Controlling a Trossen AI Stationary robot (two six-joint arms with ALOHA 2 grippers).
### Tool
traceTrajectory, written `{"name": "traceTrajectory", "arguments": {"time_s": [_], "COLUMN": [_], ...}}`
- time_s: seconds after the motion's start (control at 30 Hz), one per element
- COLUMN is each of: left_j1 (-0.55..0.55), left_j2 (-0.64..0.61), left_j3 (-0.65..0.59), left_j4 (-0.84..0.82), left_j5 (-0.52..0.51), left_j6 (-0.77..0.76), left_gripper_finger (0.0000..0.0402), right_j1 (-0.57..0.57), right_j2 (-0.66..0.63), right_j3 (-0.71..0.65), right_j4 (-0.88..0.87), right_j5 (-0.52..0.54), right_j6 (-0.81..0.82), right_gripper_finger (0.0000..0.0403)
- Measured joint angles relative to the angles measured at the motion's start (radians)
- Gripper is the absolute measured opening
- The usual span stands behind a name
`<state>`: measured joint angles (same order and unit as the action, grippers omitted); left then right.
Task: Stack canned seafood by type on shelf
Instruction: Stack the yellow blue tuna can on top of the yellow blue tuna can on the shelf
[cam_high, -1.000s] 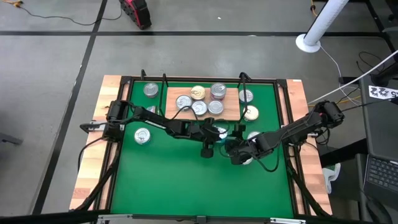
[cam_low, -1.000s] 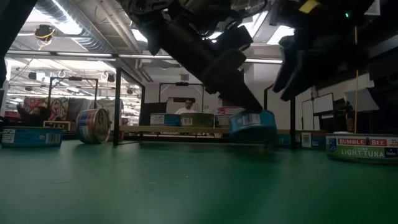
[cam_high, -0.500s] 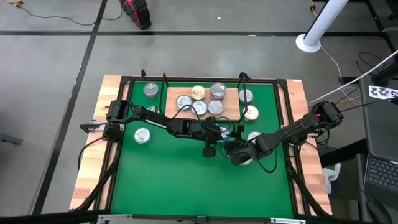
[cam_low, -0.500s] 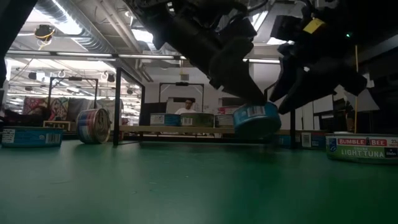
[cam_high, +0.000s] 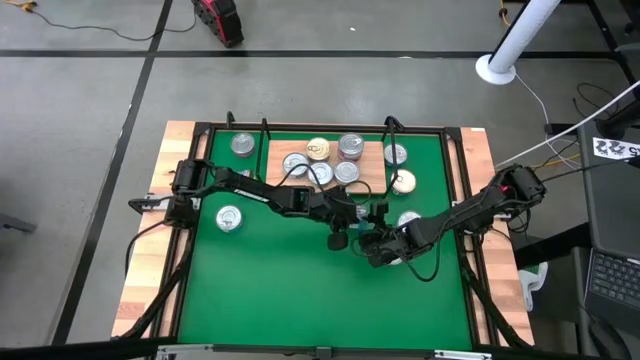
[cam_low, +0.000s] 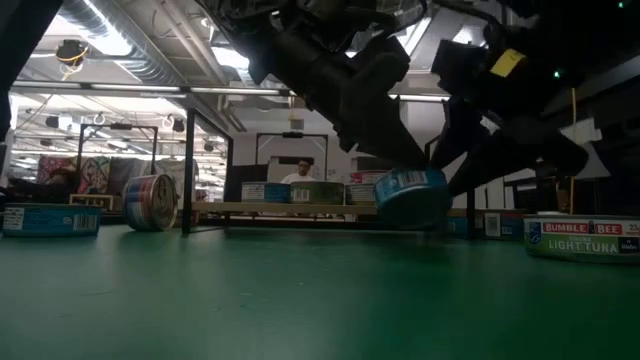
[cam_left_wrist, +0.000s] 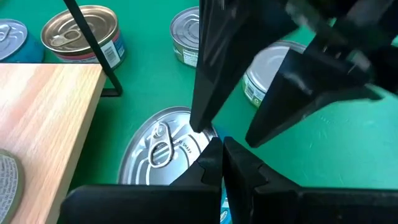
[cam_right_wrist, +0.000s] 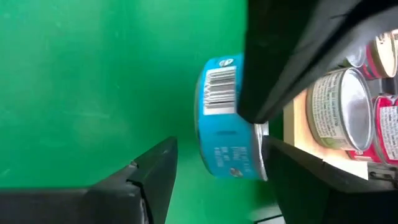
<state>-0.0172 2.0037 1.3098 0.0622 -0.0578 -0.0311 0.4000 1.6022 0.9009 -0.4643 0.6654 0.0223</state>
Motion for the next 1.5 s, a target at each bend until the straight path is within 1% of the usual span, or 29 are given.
{"name": "traceTrajectory", "arguments": {"time_s": [0.23, 0.43, 0.53, 0.73, 0.83, 0.9, 0.97, 1.1, 1.2, 1.33, 1.5], "left_j1": [0.000, -0.001, -0.001, -0.007, -0.013, -0.019, -0.027, -0.049, -0.067, -0.097, -0.124], "left_j2": [0.000, 0.000, 0.000, 0.000, 0.000, 0.000, -0.003, -0.003, -0.004, -0.004, -0.004], "left_j3": [0.000, 0.000, 0.000, 0.000, 0.000, 0.000, 0.000, 0.000, 0.001, 0.001, 0.001], "left_j4": [0.001, 0.001, 0.002, 0.004, 0.001, -0.004, -0.006, -0.026, -0.045, -0.085, -0.121], "left_j5": [0.031, 0.041, 0.041, 0.040, 0.039, 0.039, 0.039, 0.038, 0.021, -0.102, -0.257], "left_j6": [-0.024, -0.038, -0.027, 0.030, 0.079, 0.126, 0.176, 0.234, 0.284, 0.393, 0.537], "left_gripper_finger": [0.0001, 0.0001, 0.0001, 0.0002, 0.0009, 0.0027, 0.0055, 0.0125, 0.0173, 0.0216, 0.0236], "right_j1": [-0.001, -0.001, -0.001, -0.001, -0.001, -0.001, -0.001, -0.001, -0.001, -0.001, -0.001], "right_j2": [0.054, 0.071, 0.071, 0.071, 0.071, 0.071, 0.071, 0.071, 0.071, 0.070, 0.070], "right_j3": [0.000, 0.000, 0.000, 0.000, 0.000, 0.000, 0.000, 0.000, 0.000, 0.000, 0.001], "right_j4": [0.011, 0.026, 0.027, 0.034, 0.042, 0.057, 0.068, 0.074, 0.077, 0.078, 0.111], "right_j5": [0.084, 0.091, 0.083, 0.043, 0.023, -0.009, -0.035, -0.051, -0.058, -0.071, -0.083], "right_j6": [-0.003, -0.003, -0.003, -0.004, -0.001, 0.006, 0.013, 0.064, 0.100, 0.147, 0.190], "right_gripper_finger": [0.0232, 0.0227, 0.0204, 0.0127, 0.0124, 0.0124, 0.0124, 0.0141, 0.0139, 0.0132, 0.0136]}}
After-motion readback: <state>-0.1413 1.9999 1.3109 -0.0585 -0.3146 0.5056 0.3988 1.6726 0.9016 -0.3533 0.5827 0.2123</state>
